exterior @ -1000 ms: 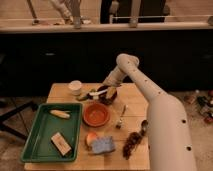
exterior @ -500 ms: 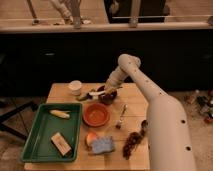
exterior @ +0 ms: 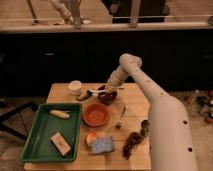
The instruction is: Place brush in table surface
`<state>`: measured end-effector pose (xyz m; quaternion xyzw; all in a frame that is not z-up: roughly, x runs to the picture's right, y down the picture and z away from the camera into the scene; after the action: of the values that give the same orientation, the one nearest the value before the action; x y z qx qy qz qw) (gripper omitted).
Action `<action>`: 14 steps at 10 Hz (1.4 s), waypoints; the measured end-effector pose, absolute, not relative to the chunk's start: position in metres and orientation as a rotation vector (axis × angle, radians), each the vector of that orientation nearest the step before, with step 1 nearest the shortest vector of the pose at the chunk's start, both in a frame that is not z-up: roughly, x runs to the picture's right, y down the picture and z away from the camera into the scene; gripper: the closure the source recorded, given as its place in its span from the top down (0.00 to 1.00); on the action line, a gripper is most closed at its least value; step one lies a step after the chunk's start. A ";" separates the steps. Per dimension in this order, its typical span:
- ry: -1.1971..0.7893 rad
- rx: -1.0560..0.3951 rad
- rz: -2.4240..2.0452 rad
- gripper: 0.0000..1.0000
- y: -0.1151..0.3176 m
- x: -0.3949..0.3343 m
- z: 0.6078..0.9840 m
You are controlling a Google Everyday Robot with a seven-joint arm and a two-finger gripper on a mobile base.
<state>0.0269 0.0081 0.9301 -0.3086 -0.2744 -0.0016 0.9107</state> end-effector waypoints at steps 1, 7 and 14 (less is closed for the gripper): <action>-0.566 -0.633 -0.008 0.00 0.007 0.027 0.928; -0.570 -0.599 -0.014 0.00 -0.002 0.026 0.915; -0.563 -0.585 -0.029 0.00 -0.006 0.023 0.909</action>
<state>0.0229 -0.0064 0.9087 -0.2847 -0.2739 -0.0143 0.9186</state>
